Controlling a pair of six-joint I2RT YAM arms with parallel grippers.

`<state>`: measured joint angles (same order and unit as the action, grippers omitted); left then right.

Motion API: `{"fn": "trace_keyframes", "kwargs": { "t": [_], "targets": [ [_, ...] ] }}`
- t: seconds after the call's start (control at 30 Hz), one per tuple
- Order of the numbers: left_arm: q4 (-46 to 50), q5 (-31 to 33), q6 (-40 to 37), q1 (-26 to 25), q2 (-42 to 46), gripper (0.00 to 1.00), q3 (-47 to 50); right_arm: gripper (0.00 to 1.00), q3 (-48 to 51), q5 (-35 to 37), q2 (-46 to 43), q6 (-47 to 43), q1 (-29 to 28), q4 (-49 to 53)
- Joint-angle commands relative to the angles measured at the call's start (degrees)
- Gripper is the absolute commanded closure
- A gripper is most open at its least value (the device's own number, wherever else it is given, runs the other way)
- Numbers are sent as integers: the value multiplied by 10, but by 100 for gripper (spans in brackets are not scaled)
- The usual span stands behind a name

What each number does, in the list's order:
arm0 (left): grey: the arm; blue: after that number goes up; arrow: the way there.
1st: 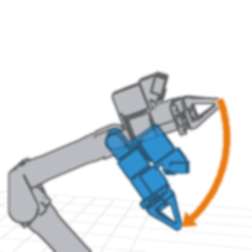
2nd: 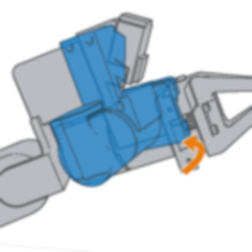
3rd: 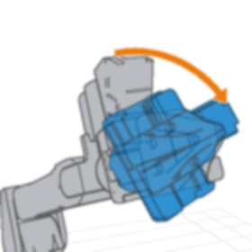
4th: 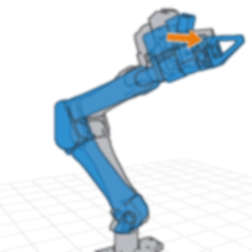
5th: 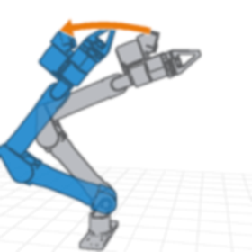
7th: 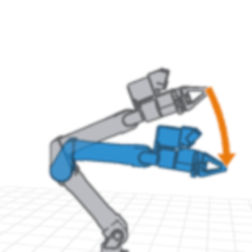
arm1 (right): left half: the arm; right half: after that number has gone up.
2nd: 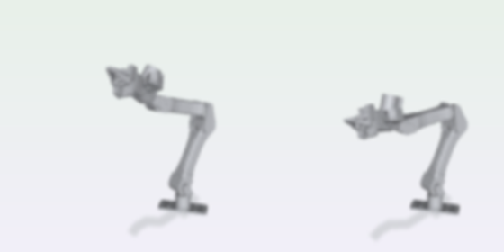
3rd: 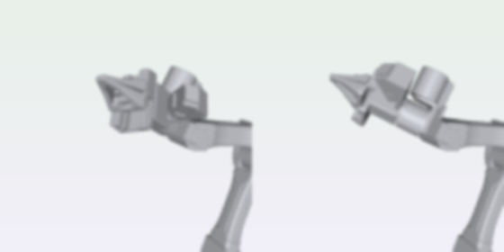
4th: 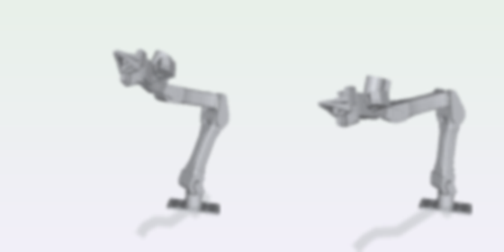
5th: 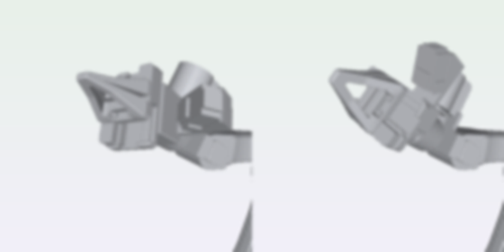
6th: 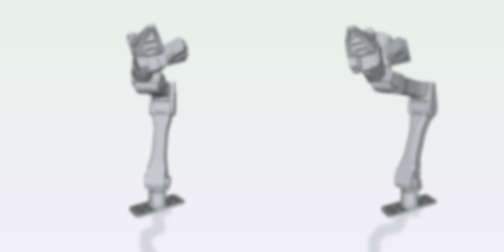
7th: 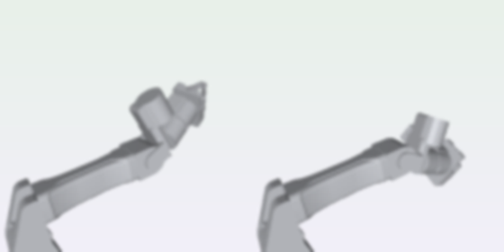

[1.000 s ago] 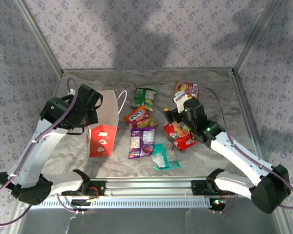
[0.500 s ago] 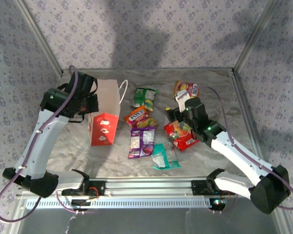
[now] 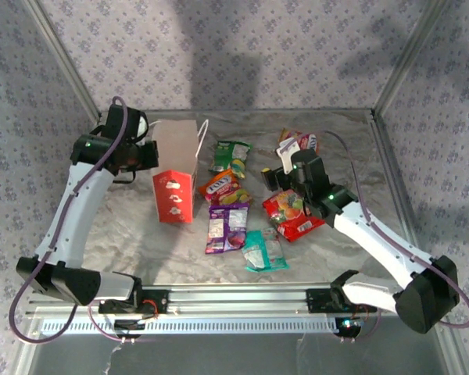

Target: Place the snacks into the paper bag

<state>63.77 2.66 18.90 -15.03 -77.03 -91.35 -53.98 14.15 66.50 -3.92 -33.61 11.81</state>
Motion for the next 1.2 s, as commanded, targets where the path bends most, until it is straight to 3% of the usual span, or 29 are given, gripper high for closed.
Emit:
{"fn": "trace_keyframes", "kwargs": {
  "t": [0.0, 0.4, 0.7, 1.17],
  "targets": [
    [-32, -37, -10, 22, 5, 94, 13, 0, -24, 5, 15, 7, 0, 19],
    [-34, -56, -55, 54, 15, 91, 43, 0, -41, 8, 42, 5, -17, 11],
    [-37, -70, -69, 54, 30, 70, 18, 0, -66, 18, 68, -16, -47, 31],
    [-19, -60, -43, 54, 74, 49, 3, 0, -82, 33, 76, -27, -60, 45]
  ]
}}
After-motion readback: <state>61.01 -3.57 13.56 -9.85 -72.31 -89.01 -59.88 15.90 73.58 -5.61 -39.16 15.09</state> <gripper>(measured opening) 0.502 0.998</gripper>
